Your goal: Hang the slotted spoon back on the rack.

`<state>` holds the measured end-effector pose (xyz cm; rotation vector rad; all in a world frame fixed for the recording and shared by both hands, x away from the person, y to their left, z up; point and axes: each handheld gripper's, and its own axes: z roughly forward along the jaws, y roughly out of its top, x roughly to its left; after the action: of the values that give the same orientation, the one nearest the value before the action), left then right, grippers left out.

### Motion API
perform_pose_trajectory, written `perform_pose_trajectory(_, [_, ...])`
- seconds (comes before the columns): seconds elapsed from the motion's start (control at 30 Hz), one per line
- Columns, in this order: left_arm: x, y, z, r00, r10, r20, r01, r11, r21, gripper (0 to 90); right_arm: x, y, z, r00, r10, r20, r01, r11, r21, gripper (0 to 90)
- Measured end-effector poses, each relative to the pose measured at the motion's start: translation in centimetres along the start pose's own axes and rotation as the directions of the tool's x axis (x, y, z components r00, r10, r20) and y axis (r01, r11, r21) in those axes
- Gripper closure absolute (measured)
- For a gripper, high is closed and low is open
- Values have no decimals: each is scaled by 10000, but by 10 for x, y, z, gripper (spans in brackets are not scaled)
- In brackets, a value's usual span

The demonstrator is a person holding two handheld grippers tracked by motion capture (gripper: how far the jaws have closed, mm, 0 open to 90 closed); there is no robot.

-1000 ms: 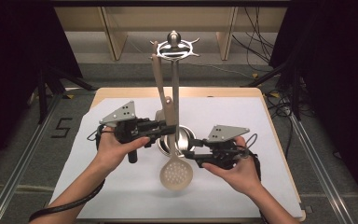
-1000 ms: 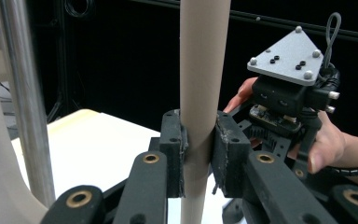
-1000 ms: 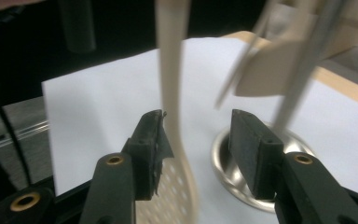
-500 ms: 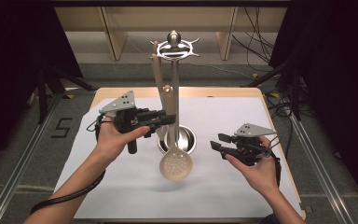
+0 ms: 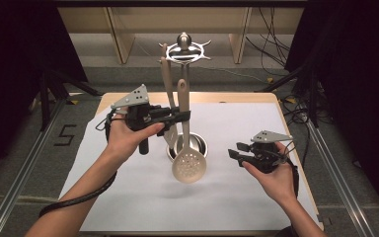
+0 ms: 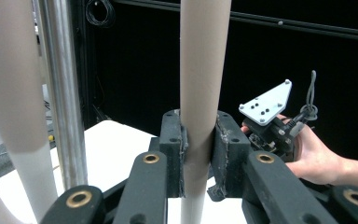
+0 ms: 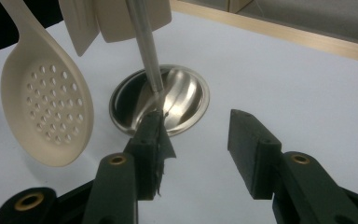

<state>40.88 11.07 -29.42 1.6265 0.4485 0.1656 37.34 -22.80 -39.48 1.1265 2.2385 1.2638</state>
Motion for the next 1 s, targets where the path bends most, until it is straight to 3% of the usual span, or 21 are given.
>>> perform_pose_trajectory(0.07, [1,4,2,10000,-19,16,19,10000,-44,752,3,0,1,9994,350,12,-350,9994,-85,569])
perform_pose_trajectory(0.2, [1,15,4,9999,116,24,-116,9999,-69,752,5,1,0,9993,370,75,-369,9990,-236,569])
perform_pose_trajectory(0.23, [1,17,4,9998,179,34,-179,9998,-46,752,3,1,0,9998,175,-15,-176,9997,-177,570])
perform_pose_trajectory(0.27, [0,18,4,9995,330,12,-330,9995,0,752,4,2,-3,9996,277,-23,-277,9996,73,570])
perform_pose_trajectory(0.3, [2,20,5,9977,672,56,-672,9977,4,752,3,2,-2,9999,141,85,-140,9998,-120,570])
perform_pose_trajectory(0.33, [-1,20,5,9991,403,96,-403,9992,-16,752,3,2,-3,9996,288,-23,-288,9996,-28,570])
perform_pose_trajectory(0.37, [-1,22,5,9982,584,122,-584,9983,-33,752,3,2,-3,9995,303,16,-303,9995,-43,571])
perform_pose_trajectory(0.4, [-3,22,5,9992,363,159,-362,9993,-39,752,2,1,-3,9998,194,-16,-194,9998,-99,572])
perform_pose_trajectory(0.43, [-2,23,5,9987,455,223,-455,9990,-39,752,0,1,-3,10000,-3,57,4,9999,-129,572])
perform_pose_trajectory(0.47, [-1,25,5,9979,600,260,-599,9982,-28,752,0,1,-2,10000,24,58,-23,9998,-172,573])
perform_pose_trajectory(0.5, [-2,25,5,9991,316,277,-317,9995,0,752,0,1,-1,9999,83,-135,-86,9997,-218,574])
perform_pose_trajectory(0.57, [0,27,5,9991,331,272,-332,9994,24,752,3,1,-2,9994,350,12,-350,9989,-311,575])
perform_pose_trajectory(0.6, [4,29,4,9964,796,292,-796,9968,2,752,3,1,-2,9996,282,41,-281,9992,-272,575])
perform_pose_trajectory(0.63, [2,29,4,9992,301,260,-302,9995,32,752,3,2,-4,9996,260,-63,-261,9997,-43,575])
perform_pose_trajectory(0.67, [4,29,3,9991,292,297,-293,9996,38,752,5,2,-3,9990,439,-84,-439,9990,-6,576])
perform_pose_trajectory(0.7, [5,30,3,9989,287,373,-288,9996,20,752,3,2,-4,9998,201,-19,-200,9998,51,576])
perform_pose_trajectory(0.73, [9,31,3,9965,732,395,-736,9973,81,752,6,2,-3,9988,481,-86,-480,9988,59,577])
perform_pose_trajectory(0.77, [10,31,3,9965,736,395,-739,9972,74,752,4,2,-2,9997,258,-6,-258,9997,-46,577])
perform_pose_trajectory(0.8, [7,29,3,9991,45,413,-49,10000,86,752,3,2,-1,9999,107,-43,-107,9999,-100,577])
perform_pose_trajectory(0.93, [13,28,5,9990,-170,424,167,9998,72,751,2,2,-1,10000,-95,20,95,9999,-103,578])
perform_pose_trajectory(1.0, [14,28,6,9993,-155,354,152,9998,85,750,4,3,-3,9998,213,-40,-214,9998,-47,579])
